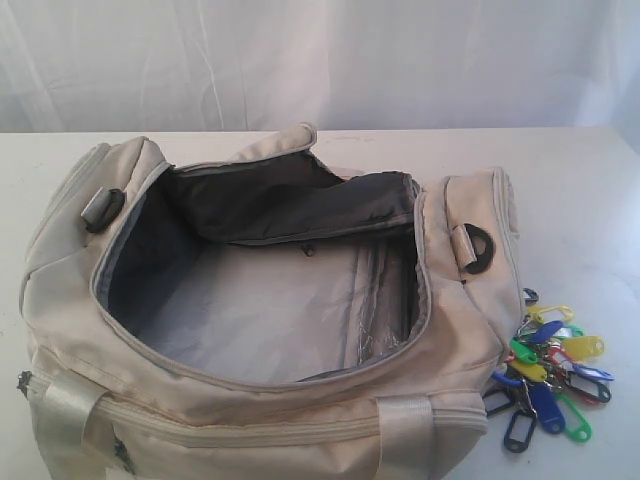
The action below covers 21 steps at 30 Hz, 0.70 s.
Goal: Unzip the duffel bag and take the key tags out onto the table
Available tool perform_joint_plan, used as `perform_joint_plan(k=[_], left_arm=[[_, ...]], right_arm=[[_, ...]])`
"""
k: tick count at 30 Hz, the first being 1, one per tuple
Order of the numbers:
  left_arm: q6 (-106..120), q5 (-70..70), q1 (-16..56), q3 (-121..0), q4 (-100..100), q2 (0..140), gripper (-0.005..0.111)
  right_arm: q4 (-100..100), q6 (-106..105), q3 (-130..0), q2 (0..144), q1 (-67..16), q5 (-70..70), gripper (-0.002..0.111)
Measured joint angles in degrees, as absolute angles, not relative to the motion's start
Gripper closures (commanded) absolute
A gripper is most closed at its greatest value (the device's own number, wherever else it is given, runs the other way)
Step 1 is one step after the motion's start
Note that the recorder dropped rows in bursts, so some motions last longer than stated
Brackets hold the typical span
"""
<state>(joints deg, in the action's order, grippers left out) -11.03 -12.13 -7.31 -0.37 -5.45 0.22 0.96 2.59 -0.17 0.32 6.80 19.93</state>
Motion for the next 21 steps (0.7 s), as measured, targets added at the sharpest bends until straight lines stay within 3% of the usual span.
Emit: perform_joint_plan(k=[21], left_arm=[[-11.03, -12.13, -7.31, -0.37, -5.45, 0.22, 0.107]], right_arm=[[0.87, 2.59, -0.17, 0.32, 5.68, 19.93, 0.108]])
